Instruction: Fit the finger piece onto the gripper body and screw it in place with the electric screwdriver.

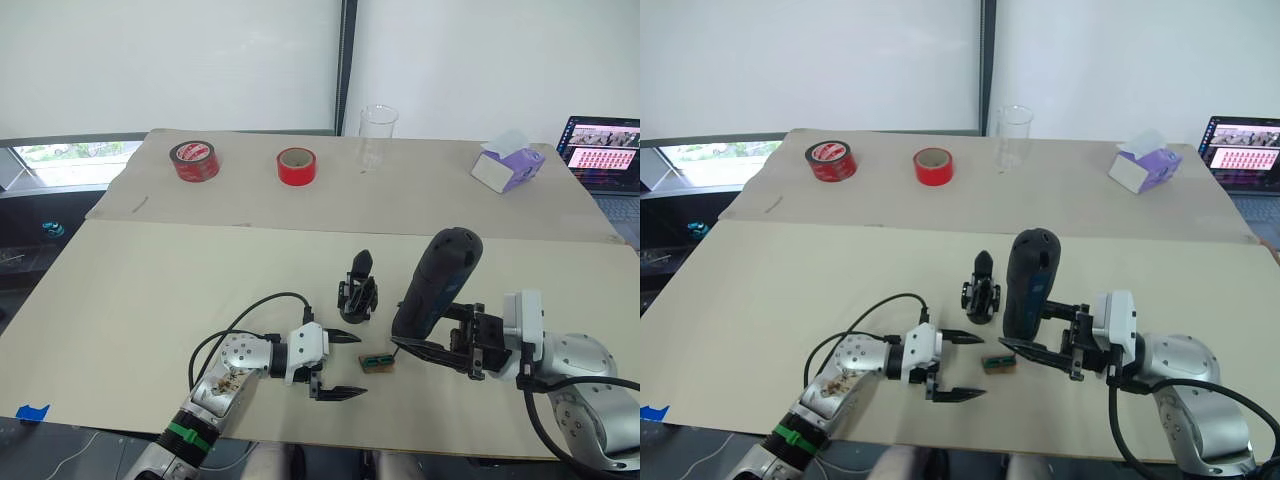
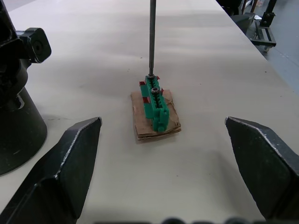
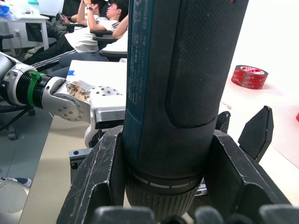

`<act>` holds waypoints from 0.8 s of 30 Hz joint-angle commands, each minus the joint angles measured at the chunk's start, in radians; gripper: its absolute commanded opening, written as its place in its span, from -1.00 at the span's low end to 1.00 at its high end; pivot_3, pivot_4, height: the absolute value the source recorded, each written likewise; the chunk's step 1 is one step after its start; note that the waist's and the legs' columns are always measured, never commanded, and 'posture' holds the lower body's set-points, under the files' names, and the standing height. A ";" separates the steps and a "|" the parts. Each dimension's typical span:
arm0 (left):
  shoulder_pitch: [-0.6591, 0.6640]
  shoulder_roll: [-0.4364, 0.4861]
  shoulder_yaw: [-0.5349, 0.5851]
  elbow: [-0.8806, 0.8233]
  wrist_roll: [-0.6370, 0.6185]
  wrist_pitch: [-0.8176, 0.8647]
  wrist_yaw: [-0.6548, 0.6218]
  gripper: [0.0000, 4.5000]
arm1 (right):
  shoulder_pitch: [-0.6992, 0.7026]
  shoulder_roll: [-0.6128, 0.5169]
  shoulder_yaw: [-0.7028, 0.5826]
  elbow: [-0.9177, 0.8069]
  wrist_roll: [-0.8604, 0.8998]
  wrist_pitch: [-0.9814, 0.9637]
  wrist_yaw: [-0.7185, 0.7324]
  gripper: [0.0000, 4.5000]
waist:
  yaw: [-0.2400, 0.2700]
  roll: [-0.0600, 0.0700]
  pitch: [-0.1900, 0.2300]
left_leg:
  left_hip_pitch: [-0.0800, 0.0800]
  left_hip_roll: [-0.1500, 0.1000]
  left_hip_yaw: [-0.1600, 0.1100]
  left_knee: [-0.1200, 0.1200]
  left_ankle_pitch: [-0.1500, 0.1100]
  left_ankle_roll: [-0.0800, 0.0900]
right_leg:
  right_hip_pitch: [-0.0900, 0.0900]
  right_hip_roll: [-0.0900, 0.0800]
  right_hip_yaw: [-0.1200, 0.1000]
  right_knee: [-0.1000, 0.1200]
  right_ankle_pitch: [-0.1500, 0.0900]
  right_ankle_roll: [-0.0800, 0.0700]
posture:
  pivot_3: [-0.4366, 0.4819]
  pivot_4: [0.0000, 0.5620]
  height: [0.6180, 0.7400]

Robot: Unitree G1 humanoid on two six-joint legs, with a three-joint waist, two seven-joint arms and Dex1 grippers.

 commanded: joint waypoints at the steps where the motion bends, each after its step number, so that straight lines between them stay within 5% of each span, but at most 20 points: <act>1: 0.022 0.000 -0.025 0.041 0.027 0.018 0.013 1.00 | -0.011 -0.006 -0.004 -0.020 0.011 -0.033 0.005 -0.14 | 0.000 0.000 0.000 | 0.000 0.000 0.000 0.000 0.000 0.000 | 0.000 0.000 0.000 0.000 0.000 0.000 | -0.05 -0.47 1.00; 24: 0.067 0.038 0.058 -0.074 -0.098 0.019 -0.034 1.00 | -0.056 -0.046 -0.047 -0.097 0.127 0.030 -0.029 -0.14 | -0.007 0.000 0.000 | -0.001 0.001 0.000 0.000 0.000 0.000 | -0.002 0.000 0.000 0.000 0.000 -0.001 | -0.05 -0.47 1.00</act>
